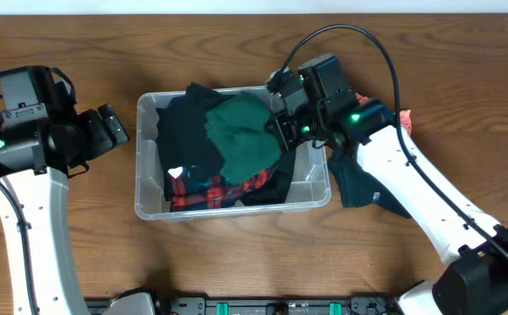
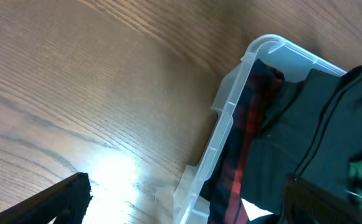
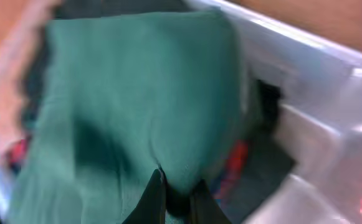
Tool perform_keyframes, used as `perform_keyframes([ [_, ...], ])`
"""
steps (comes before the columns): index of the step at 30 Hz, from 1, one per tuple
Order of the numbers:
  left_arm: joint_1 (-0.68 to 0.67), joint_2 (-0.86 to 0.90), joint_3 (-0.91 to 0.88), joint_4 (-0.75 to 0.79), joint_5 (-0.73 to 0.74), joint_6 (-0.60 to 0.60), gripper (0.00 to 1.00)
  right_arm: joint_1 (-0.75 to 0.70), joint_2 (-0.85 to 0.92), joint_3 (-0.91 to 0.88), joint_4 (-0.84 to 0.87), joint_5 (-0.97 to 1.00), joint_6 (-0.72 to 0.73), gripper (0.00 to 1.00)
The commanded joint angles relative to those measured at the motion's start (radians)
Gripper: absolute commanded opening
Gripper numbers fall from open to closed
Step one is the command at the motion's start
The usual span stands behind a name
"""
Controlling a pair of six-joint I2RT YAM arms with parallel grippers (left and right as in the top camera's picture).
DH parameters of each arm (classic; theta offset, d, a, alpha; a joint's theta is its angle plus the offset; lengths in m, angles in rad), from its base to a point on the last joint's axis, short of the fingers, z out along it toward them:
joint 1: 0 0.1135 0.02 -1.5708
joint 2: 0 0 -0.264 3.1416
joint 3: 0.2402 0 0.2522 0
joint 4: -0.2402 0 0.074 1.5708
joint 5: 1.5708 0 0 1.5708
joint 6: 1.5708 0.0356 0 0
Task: Pack container
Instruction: 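Lower the green garment into the container and press it down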
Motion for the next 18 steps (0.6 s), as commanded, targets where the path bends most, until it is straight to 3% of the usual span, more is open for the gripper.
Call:
perform_keyframes([
  [1,0.005,0.005,0.014,-0.003,-0.005,0.013,0.98,-0.019,0.009,0.012,-0.01,0.137,-0.037,0.01],
  [10,0.005,0.005,0.014,-0.003,-0.005,0.013,0.98,-0.027,0.084,-0.022,-0.04,0.29,0.026,0.01],
  [18,0.005,0.005,0.014,-0.003,-0.005,0.013,0.98,-0.023,0.097,-0.023,-0.111,0.52,0.223,0.01],
])
